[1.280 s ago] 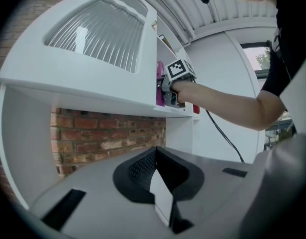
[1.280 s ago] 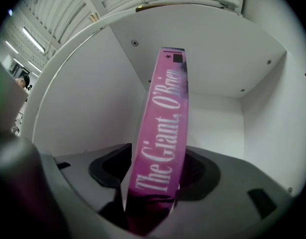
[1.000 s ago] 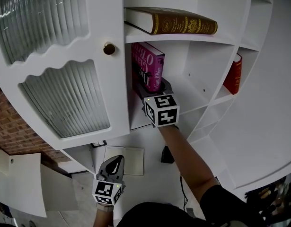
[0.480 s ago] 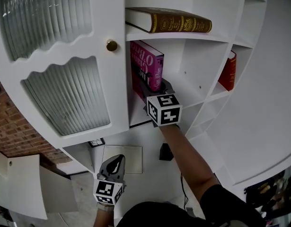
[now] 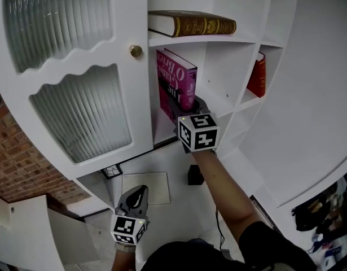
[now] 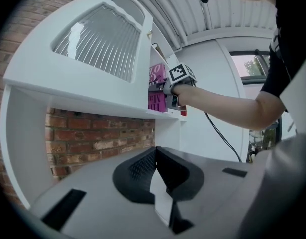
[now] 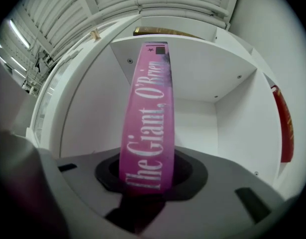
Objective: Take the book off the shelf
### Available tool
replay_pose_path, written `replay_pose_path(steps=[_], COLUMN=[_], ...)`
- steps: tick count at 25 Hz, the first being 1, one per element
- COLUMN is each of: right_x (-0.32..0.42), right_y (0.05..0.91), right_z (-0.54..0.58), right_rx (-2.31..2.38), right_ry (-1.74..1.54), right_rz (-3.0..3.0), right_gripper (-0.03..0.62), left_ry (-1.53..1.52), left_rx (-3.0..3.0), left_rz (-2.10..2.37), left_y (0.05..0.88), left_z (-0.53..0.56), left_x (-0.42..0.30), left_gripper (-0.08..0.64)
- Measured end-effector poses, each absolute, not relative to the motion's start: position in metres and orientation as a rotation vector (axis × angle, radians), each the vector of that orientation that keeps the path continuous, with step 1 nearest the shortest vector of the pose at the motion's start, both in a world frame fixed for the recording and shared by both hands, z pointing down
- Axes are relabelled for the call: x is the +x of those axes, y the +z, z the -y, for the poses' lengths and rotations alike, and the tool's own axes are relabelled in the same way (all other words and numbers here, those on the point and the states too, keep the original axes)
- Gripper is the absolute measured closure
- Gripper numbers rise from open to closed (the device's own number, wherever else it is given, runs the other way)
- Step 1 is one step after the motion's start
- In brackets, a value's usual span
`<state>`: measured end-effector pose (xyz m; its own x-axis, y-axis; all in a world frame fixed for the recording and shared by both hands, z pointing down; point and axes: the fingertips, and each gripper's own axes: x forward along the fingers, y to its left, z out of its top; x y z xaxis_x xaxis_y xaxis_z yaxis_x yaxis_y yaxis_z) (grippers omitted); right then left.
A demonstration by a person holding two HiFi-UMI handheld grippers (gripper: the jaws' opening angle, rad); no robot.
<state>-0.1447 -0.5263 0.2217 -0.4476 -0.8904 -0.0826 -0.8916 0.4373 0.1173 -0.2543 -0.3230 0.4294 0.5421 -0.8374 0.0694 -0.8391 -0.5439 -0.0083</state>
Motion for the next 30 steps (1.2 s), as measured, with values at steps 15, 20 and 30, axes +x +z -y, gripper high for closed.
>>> replay_pose_path(steps=[15,20,30], right_x=[-0.065,-0.025,0.072], right_y=[0.223,0.223,0.23], right_z=[0.454,0.427,0.36], right_rx=[-1.854,-1.873,-1.917], right_ry=[0.205,0.212,0.224], right_rz=[-2.473,-2.452,-2.394], right_gripper=[0.442,0.442,0.443], left_ry=[0.11,0.093,0.079], left_rx=[2.877,2.898,2.921], left_rz=[1.247,1.219,1.126], left_y=[0.43,0.425,0.424], left_z=[0.307,0.304,0.29], left_x=[-0.231,-0.196,-0.111], left_gripper=[0.552,0.552,0.552])
